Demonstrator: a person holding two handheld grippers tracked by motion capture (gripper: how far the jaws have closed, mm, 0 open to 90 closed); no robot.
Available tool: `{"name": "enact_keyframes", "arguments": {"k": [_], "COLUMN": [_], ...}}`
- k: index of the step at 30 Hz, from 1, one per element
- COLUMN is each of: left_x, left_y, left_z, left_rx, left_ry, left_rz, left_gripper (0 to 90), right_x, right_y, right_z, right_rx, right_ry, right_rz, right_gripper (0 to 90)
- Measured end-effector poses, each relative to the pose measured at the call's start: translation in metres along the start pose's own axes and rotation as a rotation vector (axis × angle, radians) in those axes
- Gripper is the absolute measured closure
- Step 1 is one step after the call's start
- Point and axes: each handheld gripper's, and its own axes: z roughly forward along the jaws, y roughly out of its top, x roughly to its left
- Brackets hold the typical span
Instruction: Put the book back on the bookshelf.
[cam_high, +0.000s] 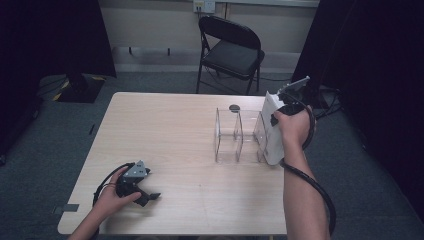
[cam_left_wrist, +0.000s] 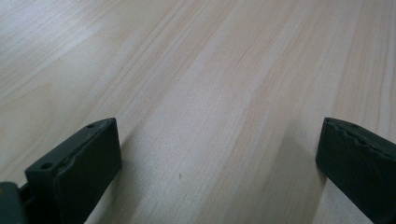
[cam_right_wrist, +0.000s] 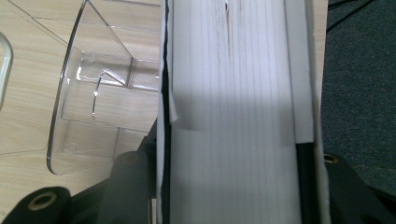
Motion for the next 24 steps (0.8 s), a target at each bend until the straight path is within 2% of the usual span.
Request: {"name": "enact_keyframes", "arguments": {"k": [7,13,24], "left_x": [0.0,0.0,0.0], "left_y": [0.0,0.0,0.0], "left_z": [0.0,0.0,0.0], "left_rx": [-0.001,0.0,0.0], "left_ry": [0.0,0.001,0.001], "left_rz": [-0.001,0.001,0.0], "left_gripper": [0.0,0.0,0.0], "right_x": [0.0,-0.003,-0.006], "right_y": [-0.004,-0.009,-0.011], "right_z": [0.001,0.002,0.001], "right_rx": [-0.009,0.019,0.036], "right_ry": [0.005,0.013,0.022], "right_rz": [-0.001,0.003,0.008], "right_gripper": [51.4,50.9,47.7]}}
